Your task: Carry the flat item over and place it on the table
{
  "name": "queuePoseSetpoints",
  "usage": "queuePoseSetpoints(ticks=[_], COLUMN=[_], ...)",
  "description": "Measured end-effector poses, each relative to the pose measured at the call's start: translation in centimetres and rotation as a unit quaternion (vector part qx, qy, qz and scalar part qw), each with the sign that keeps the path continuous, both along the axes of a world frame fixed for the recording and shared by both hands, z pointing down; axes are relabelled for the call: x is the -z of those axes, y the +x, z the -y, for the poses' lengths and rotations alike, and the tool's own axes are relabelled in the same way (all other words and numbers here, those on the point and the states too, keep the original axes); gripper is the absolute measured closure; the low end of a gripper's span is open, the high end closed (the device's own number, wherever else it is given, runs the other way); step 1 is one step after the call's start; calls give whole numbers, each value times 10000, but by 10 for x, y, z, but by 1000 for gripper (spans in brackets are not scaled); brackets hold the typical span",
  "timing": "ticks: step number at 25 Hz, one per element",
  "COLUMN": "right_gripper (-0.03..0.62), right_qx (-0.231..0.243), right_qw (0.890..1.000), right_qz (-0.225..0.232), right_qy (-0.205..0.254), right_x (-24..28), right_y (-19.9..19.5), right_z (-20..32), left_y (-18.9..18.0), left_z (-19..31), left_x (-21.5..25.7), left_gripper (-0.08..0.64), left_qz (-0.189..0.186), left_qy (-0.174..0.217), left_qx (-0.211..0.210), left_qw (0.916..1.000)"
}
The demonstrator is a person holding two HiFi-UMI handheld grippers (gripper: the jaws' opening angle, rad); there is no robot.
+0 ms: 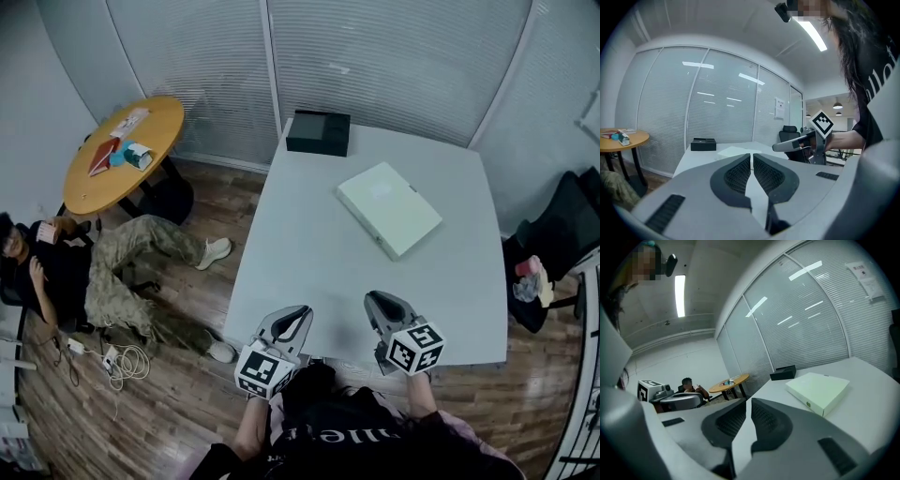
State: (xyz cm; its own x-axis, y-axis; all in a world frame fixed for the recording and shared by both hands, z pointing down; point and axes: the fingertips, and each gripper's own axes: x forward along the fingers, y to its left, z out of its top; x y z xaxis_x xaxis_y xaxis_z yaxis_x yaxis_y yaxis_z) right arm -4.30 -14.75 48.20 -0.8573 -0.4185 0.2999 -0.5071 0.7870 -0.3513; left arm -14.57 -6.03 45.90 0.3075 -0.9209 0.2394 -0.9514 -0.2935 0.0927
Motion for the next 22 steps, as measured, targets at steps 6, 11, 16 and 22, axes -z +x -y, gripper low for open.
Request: queuePoseSetpoints(ticks=[6, 11, 16, 22], right_gripper=[549, 551, 551, 551], right_qx=[381, 561, 701, 815], right_qw=[9991, 9976, 9963, 9945], right_qz=[-2, 145, 266, 388], right_qy=[192, 372, 424, 537], right_x=[15, 31, 36, 44], right_y=[23, 43, 59, 72], right_z=[-38, -63, -81, -94], left_y=[35, 60, 81, 97], left_z=[-24, -46, -60, -69], left_x=[18, 27, 33, 39], left_gripper=[525, 525, 525, 525], left_qz=[-8, 15, 211, 252], left_qy=[147, 209, 238, 331], left_qx=[140, 255, 346, 426], left_qw=[9998, 9995, 9989, 9982])
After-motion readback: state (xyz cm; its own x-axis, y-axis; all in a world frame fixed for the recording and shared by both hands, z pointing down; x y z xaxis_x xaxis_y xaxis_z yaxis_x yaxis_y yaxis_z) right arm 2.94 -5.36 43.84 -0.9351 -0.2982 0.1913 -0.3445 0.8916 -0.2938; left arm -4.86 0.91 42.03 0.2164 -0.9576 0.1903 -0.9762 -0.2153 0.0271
